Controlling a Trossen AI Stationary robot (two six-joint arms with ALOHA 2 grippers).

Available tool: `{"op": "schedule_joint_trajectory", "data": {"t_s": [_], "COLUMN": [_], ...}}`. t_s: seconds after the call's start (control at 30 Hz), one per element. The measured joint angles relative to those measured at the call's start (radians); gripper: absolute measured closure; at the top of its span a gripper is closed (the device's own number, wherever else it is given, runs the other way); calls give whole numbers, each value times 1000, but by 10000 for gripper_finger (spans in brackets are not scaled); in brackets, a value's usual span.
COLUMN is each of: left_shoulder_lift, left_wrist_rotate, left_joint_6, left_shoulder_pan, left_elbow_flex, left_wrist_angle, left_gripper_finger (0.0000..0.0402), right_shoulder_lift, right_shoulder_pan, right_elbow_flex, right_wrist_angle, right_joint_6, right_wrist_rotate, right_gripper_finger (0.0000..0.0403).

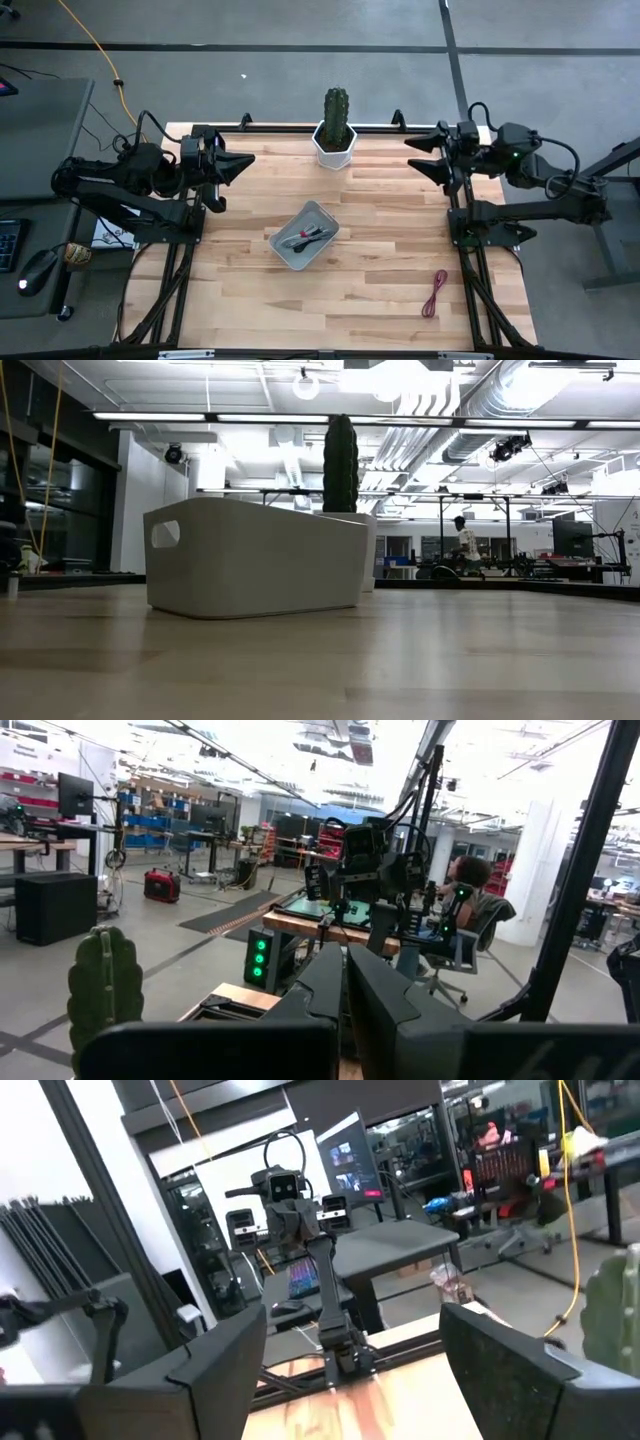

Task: Pick and place USB-C Cables
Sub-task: Put the pink and black charger cable into the gray bin

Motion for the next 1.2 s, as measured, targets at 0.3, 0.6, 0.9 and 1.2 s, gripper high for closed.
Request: {"op": "schedule_joint_trajectory", "data": {"t_s": [0.3,0.6,0.9,1.2], "left_shoulder_lift": [0,0,0,0], "left_wrist_rotate": [0,0,0,0], "left_joint_6": [0,0,0,0], "left_shoulder_pan": [0,0,0,0], "left_elbow_flex": [0,0,0,0], "left_wrist_angle": [0,0,0,0], "left_gripper_finger": [401,401,401,401], "right_shoulder_lift": [1,1,1,1], "right_shoulder_pan": [0,0,0,0], "right_elbow_flex": [1,1,1,1], "right_wrist_angle": [19,25,24,24], "right_joint_6": [-108,-110,-109,-99], "right_wrist_rotate": [-51,-55,-57,-57], "right_gripper_finger": [114,114,114,114]}}
